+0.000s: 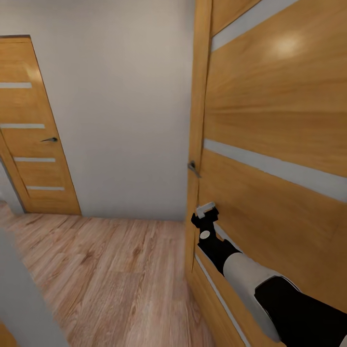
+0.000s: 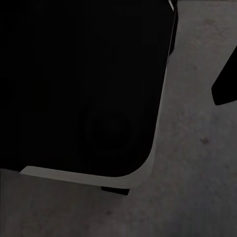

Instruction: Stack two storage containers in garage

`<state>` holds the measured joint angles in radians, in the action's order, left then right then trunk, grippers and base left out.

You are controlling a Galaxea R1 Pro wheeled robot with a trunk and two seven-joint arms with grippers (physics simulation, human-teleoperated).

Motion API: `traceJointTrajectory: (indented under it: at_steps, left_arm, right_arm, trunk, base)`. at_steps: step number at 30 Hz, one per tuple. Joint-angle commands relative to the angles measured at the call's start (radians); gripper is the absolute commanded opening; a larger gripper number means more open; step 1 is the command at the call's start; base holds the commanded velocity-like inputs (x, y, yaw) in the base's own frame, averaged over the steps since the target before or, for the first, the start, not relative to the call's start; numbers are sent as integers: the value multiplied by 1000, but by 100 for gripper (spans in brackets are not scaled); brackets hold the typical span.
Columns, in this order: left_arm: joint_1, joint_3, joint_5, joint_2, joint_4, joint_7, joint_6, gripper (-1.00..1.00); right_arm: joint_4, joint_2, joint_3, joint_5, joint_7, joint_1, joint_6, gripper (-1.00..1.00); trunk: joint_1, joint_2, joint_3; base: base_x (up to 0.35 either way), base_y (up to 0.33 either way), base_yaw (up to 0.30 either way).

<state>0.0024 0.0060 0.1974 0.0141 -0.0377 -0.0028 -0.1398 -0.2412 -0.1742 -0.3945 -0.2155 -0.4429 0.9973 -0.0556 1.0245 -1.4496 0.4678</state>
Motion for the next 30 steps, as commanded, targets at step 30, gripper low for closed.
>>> traceJointTrajectory:
  at_steps: [30]
  left_arm:
    - [0, 1, 5, 0, -2, 0, -2, 100]
  right_arm:
    - [5, 0, 12, 1, -7, 1, -4, 100]
  trunk:
    - [1, 0, 1]
  base:
    - [208, -18, 0]
